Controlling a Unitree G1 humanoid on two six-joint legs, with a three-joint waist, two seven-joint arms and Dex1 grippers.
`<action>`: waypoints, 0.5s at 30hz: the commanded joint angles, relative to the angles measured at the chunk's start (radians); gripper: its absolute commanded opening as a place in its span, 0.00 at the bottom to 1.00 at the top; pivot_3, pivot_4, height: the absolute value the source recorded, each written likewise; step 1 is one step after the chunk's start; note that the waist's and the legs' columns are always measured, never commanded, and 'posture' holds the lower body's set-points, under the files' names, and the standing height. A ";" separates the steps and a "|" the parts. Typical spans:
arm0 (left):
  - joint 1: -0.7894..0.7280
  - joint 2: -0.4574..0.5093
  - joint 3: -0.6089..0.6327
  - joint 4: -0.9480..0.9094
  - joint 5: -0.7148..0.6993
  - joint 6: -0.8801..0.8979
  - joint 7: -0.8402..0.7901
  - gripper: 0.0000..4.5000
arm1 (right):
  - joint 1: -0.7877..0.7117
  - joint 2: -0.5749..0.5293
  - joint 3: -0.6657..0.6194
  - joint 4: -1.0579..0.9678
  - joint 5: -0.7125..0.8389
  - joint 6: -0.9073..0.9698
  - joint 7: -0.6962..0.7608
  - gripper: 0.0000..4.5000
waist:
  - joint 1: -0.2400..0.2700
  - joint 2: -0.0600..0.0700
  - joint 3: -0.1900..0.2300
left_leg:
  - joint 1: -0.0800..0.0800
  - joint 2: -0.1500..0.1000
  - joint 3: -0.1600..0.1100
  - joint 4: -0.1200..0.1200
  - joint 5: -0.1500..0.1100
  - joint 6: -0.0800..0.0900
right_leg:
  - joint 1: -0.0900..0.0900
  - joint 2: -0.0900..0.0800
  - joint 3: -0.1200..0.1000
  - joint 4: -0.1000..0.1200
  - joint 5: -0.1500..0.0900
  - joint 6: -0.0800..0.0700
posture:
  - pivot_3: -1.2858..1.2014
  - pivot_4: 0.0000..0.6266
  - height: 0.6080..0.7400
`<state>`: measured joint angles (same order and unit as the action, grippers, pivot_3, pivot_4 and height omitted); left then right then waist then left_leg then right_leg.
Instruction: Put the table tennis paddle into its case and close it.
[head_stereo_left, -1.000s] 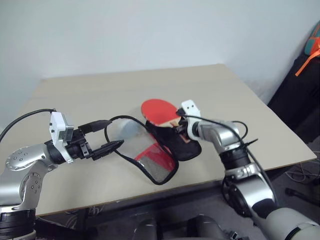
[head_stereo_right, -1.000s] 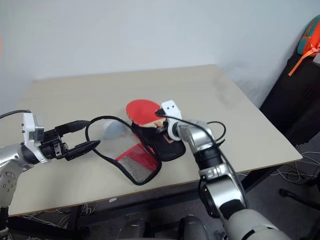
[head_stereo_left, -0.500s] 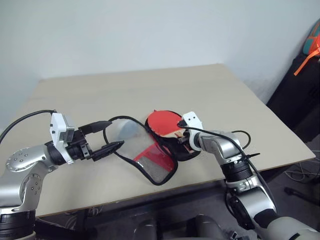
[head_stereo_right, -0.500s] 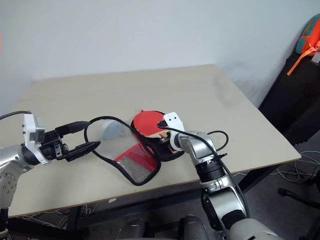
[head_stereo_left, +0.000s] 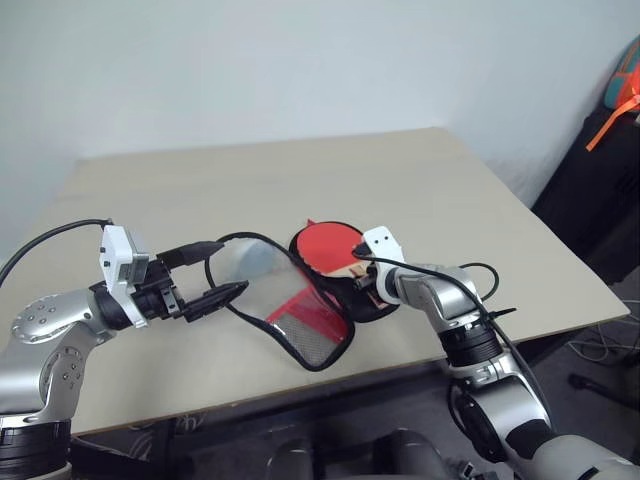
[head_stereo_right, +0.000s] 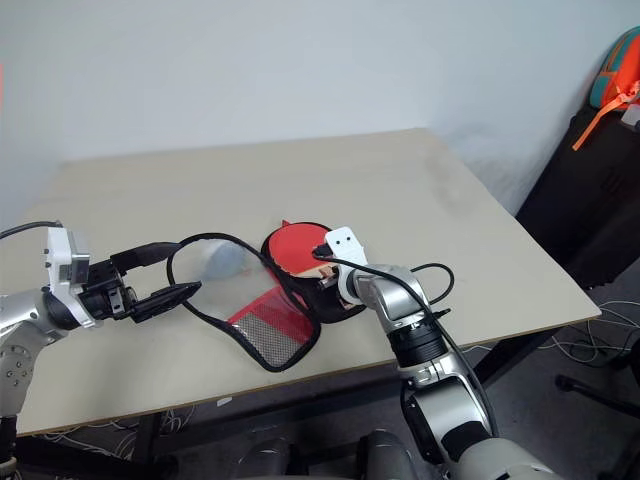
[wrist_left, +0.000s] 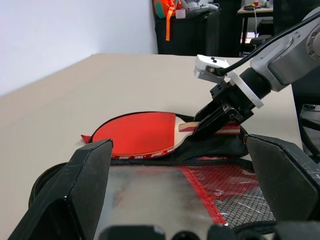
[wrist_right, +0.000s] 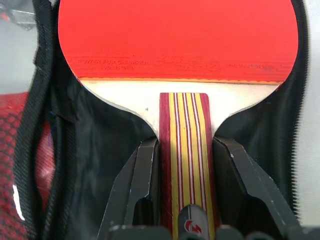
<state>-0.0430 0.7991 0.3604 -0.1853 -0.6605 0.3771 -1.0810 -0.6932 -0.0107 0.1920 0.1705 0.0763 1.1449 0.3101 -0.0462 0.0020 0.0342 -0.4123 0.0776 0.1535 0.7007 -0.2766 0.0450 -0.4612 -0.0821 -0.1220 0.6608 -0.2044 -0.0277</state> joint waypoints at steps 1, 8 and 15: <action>-0.014 0.002 0.014 -0.018 -0.002 -0.015 0.002 1.00 | -0.043 0.023 -0.011 -0.008 0.010 -0.008 -0.017 0.26 | 0.000 0.000 0.000 | 0.000 0.000 0.000 0.000 0.000 0.000 | 0.000 0.000 0.000 0.000 0.000 0.000 | 0.52 0.00 0.74; -0.007 0.002 0.019 -0.023 -0.001 -0.017 0.004 1.00 | -0.026 0.018 0.010 -0.012 0.007 -0.002 -0.021 0.26 | 0.000 0.000 0.000 | 0.000 0.000 0.000 0.000 0.000 0.000 | 0.000 0.000 0.000 0.000 0.000 0.000 | 0.52 0.00 0.74; -0.006 -0.002 0.018 -0.025 0.000 -0.019 0.006 1.00 | -0.022 -0.010 0.023 -0.010 0.003 -0.012 -0.018 0.34 | 0.000 0.000 0.000 | 0.000 0.000 0.000 0.000 0.000 0.000 | 0.000 0.000 0.000 0.000 0.000 0.000 | 0.52 0.00 0.74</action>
<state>-0.0418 0.7958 0.3605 -0.1854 -0.6585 0.3753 -1.0793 -0.7003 -0.0173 0.2150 0.1882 0.0755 1.1432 0.2884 -0.0460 0.0019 0.0341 -0.4122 0.0777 0.1534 0.7007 -0.2767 0.0449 -0.4609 -0.0822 -0.1220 0.6606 -0.2044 -0.0277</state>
